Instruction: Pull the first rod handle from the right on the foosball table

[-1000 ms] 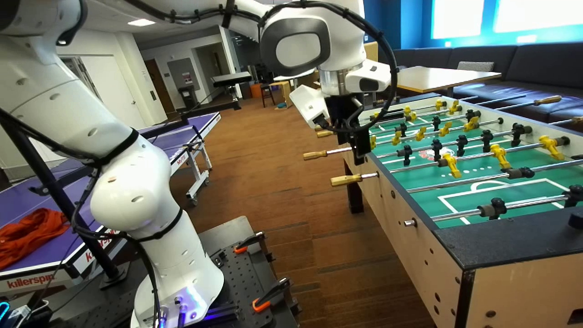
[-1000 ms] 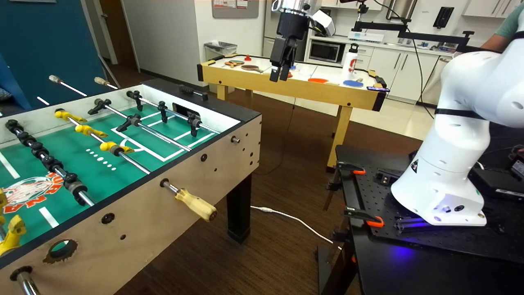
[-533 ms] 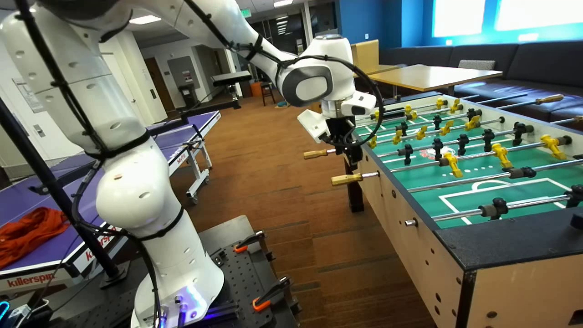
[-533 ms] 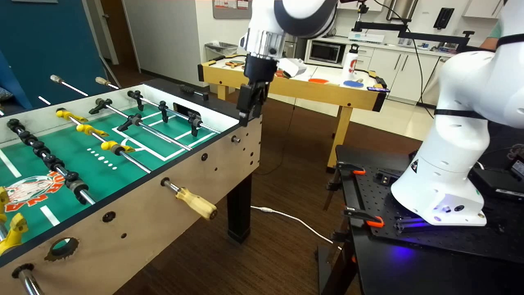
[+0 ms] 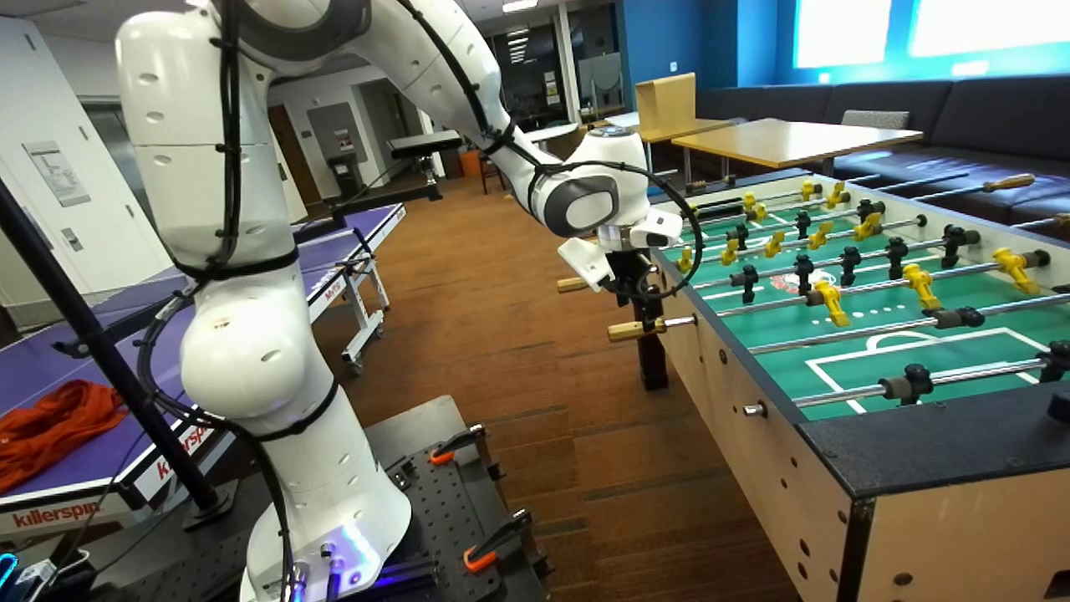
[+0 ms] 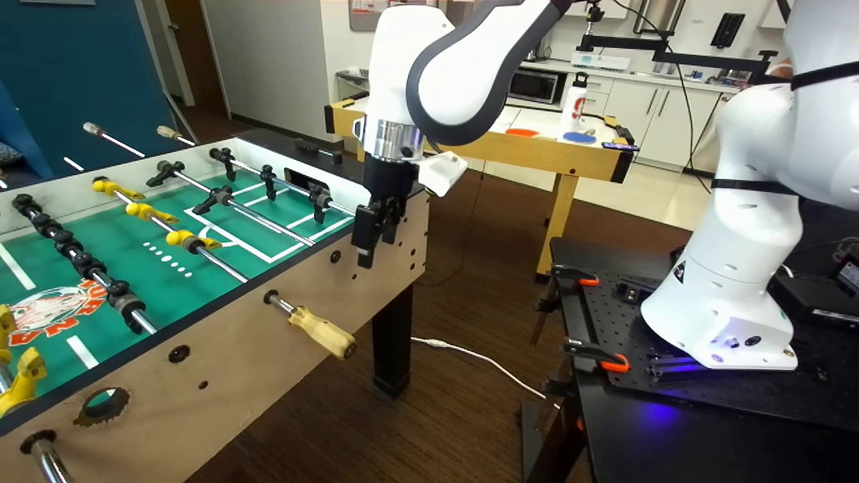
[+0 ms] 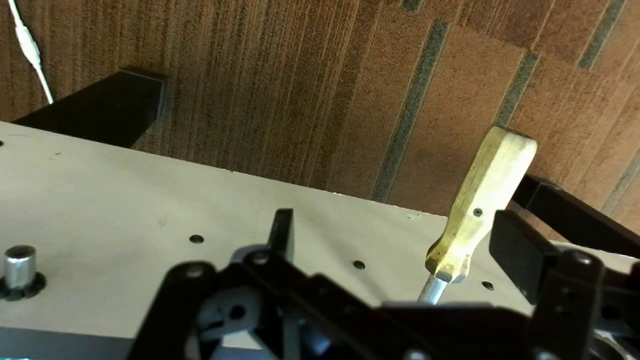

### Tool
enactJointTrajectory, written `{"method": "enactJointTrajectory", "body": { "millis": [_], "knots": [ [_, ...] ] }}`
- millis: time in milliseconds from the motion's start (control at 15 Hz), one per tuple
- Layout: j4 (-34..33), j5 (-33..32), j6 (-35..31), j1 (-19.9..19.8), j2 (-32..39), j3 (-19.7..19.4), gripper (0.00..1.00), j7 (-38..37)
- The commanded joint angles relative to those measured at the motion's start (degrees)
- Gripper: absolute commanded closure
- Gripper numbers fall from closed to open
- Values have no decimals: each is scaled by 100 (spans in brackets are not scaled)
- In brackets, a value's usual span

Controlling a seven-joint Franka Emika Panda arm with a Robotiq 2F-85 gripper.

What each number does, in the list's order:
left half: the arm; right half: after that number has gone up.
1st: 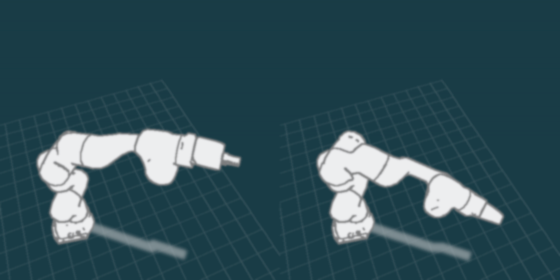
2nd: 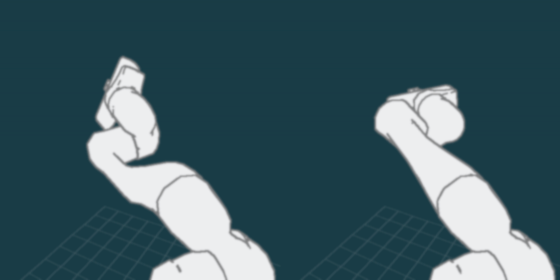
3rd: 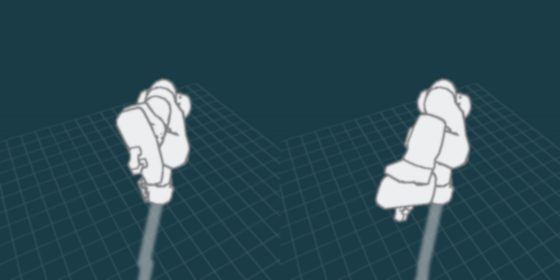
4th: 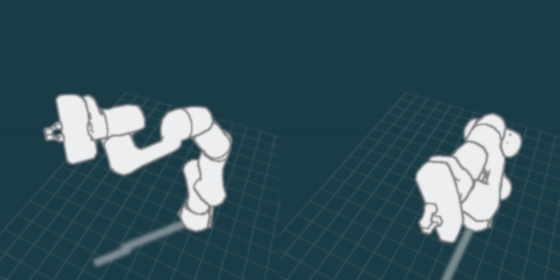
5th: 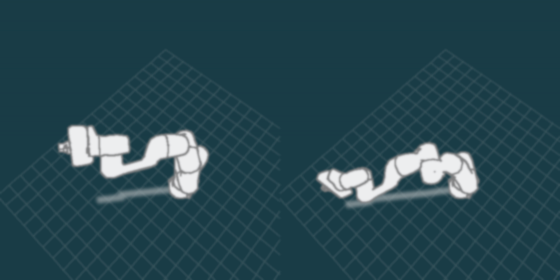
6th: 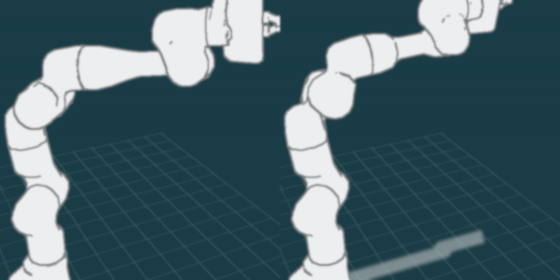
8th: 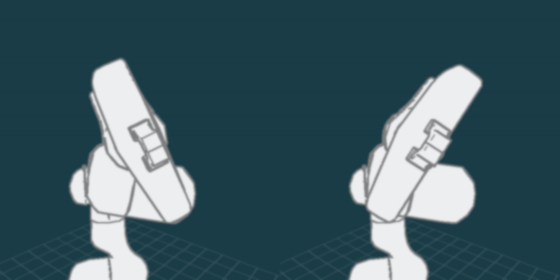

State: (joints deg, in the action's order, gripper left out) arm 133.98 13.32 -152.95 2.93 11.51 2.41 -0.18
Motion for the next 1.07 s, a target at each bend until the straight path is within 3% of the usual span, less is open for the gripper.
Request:
{"method": "enactJointTrajectory", "body": {
  "millis": [0, 200, 1000],
  "knots": [
    [-36, -38, 10, -63, 27, 64, 0, -31],
    [-66, -40, 10, -70, 33, 62, 0, -31],
    [-1184, 79, -394, 227, 1409, 153, 0, -1077]
  ]
}}
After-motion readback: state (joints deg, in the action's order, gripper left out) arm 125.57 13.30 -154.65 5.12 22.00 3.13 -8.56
